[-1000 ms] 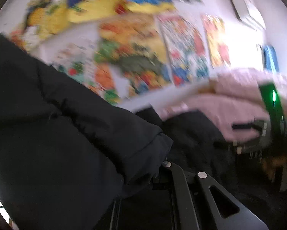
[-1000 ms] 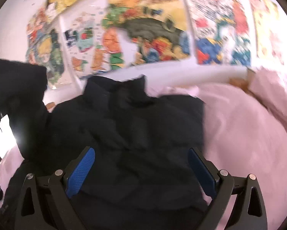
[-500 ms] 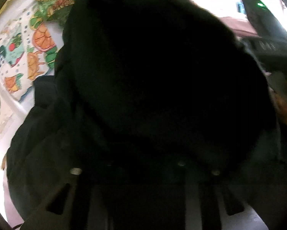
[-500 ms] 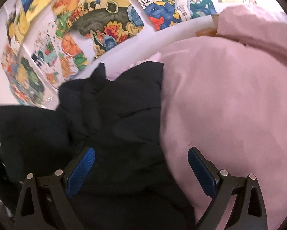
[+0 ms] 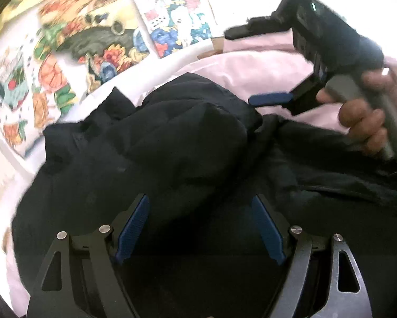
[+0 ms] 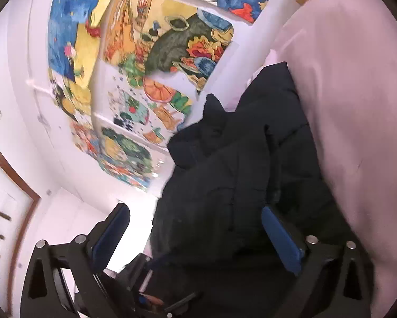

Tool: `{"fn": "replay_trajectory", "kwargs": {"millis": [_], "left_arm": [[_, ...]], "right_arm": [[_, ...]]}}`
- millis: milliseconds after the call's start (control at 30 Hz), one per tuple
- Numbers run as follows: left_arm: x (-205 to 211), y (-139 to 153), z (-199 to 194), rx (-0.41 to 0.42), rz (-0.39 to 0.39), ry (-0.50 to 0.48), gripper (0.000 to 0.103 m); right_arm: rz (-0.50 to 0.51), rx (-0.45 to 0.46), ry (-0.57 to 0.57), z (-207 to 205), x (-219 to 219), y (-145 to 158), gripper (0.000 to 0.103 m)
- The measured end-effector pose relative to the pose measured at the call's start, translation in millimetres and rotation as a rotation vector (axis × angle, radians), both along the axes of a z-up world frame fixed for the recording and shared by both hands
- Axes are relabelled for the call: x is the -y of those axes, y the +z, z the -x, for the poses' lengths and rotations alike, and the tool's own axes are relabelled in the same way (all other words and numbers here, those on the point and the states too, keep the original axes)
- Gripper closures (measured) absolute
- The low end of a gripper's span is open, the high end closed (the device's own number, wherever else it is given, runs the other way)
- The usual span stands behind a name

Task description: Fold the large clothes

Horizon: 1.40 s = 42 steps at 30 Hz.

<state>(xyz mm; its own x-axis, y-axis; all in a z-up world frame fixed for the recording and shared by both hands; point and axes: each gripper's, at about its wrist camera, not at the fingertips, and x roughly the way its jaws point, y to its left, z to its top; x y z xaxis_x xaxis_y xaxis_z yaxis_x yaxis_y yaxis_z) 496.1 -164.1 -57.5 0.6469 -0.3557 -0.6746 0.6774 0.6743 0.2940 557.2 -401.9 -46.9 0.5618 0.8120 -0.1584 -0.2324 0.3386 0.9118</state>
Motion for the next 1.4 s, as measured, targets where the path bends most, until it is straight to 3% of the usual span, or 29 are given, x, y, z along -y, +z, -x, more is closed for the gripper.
{"fn": "replay_trajectory", "kwargs": {"millis": [67, 200, 300, 367, 467, 567, 600, 700, 800, 1033, 1200, 1300, 1400], "left_arm": [[-13, 4, 13, -0.029, 0.048, 0.027, 0.028], [-48, 18, 18, -0.08, 0.14, 0.131, 0.028], [-84, 32, 16, -0.092, 0.204, 0.27, 0.028], [-117, 44, 14, -0.069, 0.261, 0.402, 0.028], [-162, 57, 11, 0.001, 0.29, 0.61, 0.028], [-202, 64, 0, 0.016, 0.318, 0.751, 0.028], [-210, 64, -1, 0.014, 0.329, 0.769, 0.028], [-232, 64, -6, 0.02, 0.363, 0.808, 0.028], [-238, 60, -12, 0.011, 0.342, 0.827, 0.028], [-248, 31, -34, -0.035, 0.271, 0.853, 0.027], [-262, 6, -44, -0.111, 0.303, 0.876, 0.002], [-274, -7, -49, -0.17, 0.355, 0.885, 0.001], [-270, -10, -48, -0.153, 0.32, 0.888, 0.001]], "right_arm": [[0.048, -0.025, -0.024, -2, 0, -4, 0.001], [0.287, -0.073, -0.086, -3, -8, -7, 0.001], [0.347, -0.065, -0.076, -4, -19, -8, 0.007], [0.379, -0.067, -0.068, -6, -27, -7, 0.04], [0.428, -0.093, -0.062, -8, -39, -12, 0.061], [0.459, -0.084, -0.107, -2, -40, -9, 0.071], [0.458, -0.065, -0.126, 3, -37, -4, 0.094], [0.501, -0.034, -0.184, 17, -27, 16, 0.096], [0.563, -0.009, -0.235, 29, -17, 26, 0.096], [0.692, -0.121, -0.228, 21, -19, -12, 0.097], [0.798, -0.121, -0.236, 19, -28, -22, 0.096], [0.856, -0.122, -0.222, 16, -36, -30, 0.095], [0.906, -0.112, -0.223, 16, -43, -34, 0.094]]}}
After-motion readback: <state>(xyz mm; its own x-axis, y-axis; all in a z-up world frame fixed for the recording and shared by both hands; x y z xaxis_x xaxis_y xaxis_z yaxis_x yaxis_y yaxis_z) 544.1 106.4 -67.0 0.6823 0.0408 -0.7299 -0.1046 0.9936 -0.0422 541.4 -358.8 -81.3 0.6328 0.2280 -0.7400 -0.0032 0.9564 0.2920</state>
